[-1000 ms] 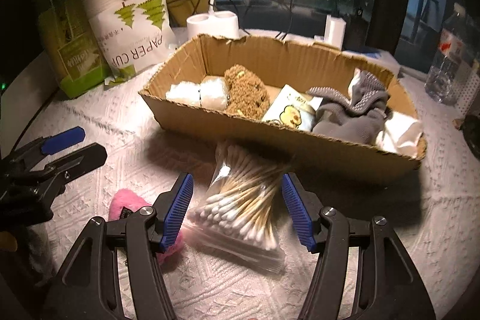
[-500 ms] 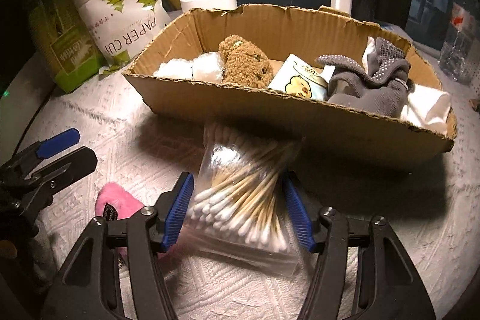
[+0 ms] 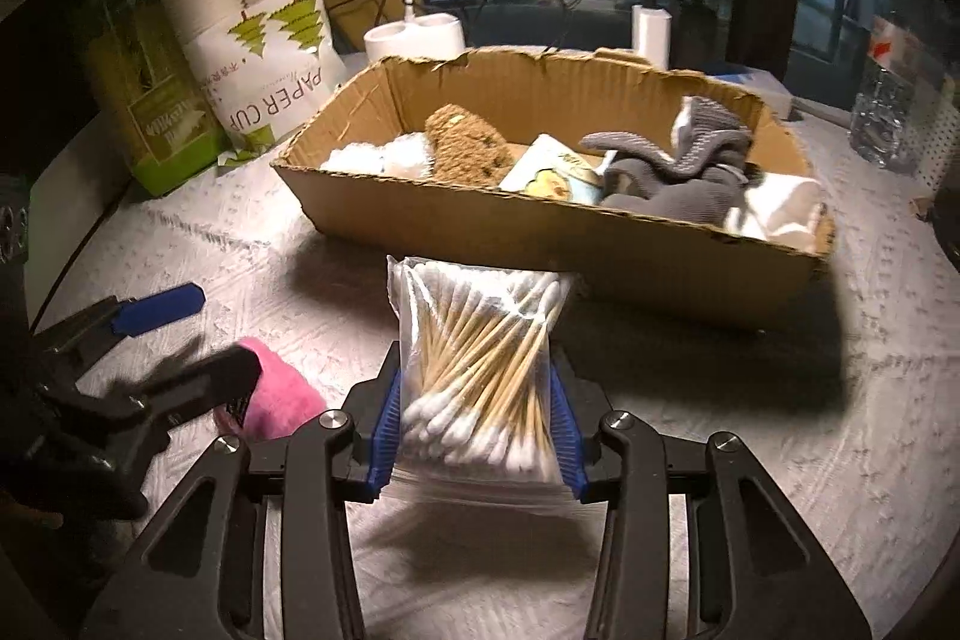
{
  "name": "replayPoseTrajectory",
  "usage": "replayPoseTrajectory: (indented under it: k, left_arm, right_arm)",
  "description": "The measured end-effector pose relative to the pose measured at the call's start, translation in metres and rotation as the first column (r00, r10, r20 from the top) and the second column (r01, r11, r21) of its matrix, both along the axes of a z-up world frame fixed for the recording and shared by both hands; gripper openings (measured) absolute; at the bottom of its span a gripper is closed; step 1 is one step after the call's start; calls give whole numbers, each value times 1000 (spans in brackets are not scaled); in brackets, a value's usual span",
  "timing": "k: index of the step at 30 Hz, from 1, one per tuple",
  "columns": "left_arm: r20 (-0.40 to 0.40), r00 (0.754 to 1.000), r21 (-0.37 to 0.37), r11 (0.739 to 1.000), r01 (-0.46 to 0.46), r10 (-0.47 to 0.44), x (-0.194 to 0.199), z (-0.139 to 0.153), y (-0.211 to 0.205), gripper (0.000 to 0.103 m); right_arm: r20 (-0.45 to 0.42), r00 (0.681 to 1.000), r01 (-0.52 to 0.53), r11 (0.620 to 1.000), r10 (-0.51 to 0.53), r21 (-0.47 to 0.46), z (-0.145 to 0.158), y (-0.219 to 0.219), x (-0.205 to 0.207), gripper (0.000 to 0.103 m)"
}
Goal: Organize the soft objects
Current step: 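Lift the swab bag with the right tool while the left tool grasps the pink pouch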
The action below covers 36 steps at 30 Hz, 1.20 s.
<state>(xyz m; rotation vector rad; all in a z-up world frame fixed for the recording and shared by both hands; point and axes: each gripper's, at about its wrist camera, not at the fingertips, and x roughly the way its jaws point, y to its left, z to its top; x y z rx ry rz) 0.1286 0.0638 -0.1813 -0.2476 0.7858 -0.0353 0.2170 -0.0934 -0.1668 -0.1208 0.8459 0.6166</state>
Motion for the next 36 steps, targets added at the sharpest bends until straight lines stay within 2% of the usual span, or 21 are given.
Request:
replayPoseTrajectory:
  k: [12, 13, 14, 20, 36]
  left_arm:
    - [-57, 994, 57, 994, 92, -89, 8, -11, -28, 93]
    - [-59, 994, 66, 993, 96, -92, 8, -12, -29, 85]
    - [-66, 993, 72, 992, 102, -97, 9, -13, -31, 73]
    - [-65, 992, 84, 990, 114, -108, 8, -11, -34, 65]
    - [49, 994, 96, 991, 91, -96, 5, 31, -36, 65]
  right_arm:
    - [14, 999, 35, 999, -36, 28, 9, -28, -5, 45]
    - [17, 999, 36, 999, -37, 31, 11, -29, -5, 45]
    - [19, 999, 37, 999, -37, 33, 12, -30, -5, 45]
    - [38, 999, 32, 998, -33, 46, 21, -32, -7, 45]
    - [88, 996, 22, 997, -28, 69, 48, -35, -10, 45]
